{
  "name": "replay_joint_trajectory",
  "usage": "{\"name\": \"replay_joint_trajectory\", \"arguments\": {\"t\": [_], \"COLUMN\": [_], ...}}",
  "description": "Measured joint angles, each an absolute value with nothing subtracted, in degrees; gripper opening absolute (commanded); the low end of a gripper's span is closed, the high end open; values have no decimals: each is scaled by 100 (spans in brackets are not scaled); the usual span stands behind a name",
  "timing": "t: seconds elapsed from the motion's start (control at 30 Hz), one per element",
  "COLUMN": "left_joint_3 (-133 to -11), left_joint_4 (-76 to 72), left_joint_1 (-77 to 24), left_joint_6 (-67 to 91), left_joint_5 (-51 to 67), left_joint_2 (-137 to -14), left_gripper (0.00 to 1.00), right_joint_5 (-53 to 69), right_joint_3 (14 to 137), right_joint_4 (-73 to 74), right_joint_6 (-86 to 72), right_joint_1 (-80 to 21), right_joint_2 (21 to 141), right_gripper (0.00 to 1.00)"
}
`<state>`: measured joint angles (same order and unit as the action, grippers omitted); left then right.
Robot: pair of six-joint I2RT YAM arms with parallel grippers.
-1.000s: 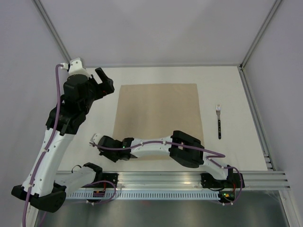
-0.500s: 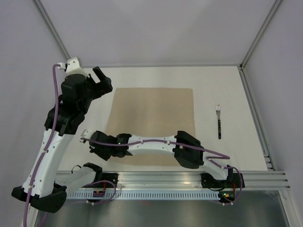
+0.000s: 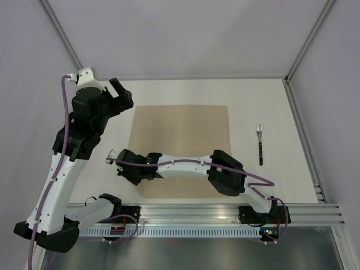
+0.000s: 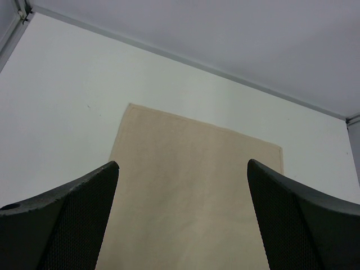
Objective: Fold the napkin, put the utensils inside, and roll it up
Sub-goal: Fold the napkin at the center of the board.
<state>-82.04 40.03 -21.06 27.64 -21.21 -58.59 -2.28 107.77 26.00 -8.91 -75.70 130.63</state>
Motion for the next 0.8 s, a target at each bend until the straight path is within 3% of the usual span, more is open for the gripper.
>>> {"name": "replay_joint_trajectory", "arguments": {"t": [0.4, 0.8], "left_joint_3": [-8377, -8377], "left_joint_4": [3599, 3282], "left_joint_1": [-2097, -2071], "left_joint_6": [2766, 2770], "left_joint_5": [-2084, -2016], "left_joint_2": [-6335, -6770], "left_gripper": [100, 100], "right_joint_5": [-78, 176], "right_joint_3": [10055, 9618], "right_joint_4": [2388, 2307], "right_joint_6": [-445, 145], "right_joint_1": [-6128, -4847], "right_joint_2": [11935, 11705], "right_gripper": [0, 0]}}
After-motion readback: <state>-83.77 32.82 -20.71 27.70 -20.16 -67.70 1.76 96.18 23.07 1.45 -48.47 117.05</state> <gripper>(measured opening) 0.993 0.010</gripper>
